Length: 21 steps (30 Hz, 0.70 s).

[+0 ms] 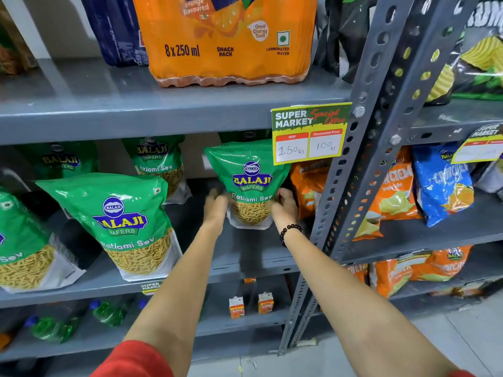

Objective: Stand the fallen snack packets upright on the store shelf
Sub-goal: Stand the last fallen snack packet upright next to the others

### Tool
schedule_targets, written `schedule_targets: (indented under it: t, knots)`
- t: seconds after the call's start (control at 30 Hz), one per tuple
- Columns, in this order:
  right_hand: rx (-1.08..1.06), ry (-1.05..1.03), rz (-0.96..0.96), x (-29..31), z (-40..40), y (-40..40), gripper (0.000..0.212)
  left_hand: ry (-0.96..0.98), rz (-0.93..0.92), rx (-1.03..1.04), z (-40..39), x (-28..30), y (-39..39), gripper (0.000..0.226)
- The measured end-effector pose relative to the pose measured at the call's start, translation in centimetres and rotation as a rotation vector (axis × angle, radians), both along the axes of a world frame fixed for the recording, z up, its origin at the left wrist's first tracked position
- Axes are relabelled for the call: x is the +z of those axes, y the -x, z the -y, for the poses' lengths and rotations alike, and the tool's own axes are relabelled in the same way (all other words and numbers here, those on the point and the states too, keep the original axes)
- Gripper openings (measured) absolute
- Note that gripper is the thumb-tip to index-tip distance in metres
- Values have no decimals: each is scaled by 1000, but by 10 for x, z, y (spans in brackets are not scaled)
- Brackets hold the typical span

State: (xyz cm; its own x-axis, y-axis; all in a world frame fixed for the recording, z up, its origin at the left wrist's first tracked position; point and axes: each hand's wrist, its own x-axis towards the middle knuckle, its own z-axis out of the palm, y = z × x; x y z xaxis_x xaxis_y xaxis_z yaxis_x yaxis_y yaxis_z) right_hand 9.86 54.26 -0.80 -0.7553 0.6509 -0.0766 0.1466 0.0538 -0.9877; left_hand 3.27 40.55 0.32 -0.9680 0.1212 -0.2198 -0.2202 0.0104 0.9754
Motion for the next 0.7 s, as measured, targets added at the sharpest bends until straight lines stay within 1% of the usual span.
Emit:
schedule_targets:
  t: [0.03,0.07,0.13,0.2,0.27,0.37,0.57,0.7]
  knots:
    - [67,-18,2,-1,0,-1,50,-21,1,-66,-1,1,-3,60]
    - [113,-37,-2,-1,1,-1,58,-38,-4,-129,-3,2,-5,60]
    - [141,-73,-21,-1,2,-1,64,-40,-29,-185,-7,1,-9,56]
    - [133,-130,-8,0,4,-1,60,0,-70,-158,-9,0,-12,53]
    - [110,-192,21,0,4,-3,50,72,-103,-116,-9,-3,-14,54]
    - [104,-189,10,0,4,-9,39,155,-135,-69,-6,-6,-19,55]
    - [135,-185,-15,2,9,-30,37,256,-163,-39,1,-4,-38,58]
    - [140,-202,-7,3,13,-45,35,290,-194,-42,7,-2,-55,60]
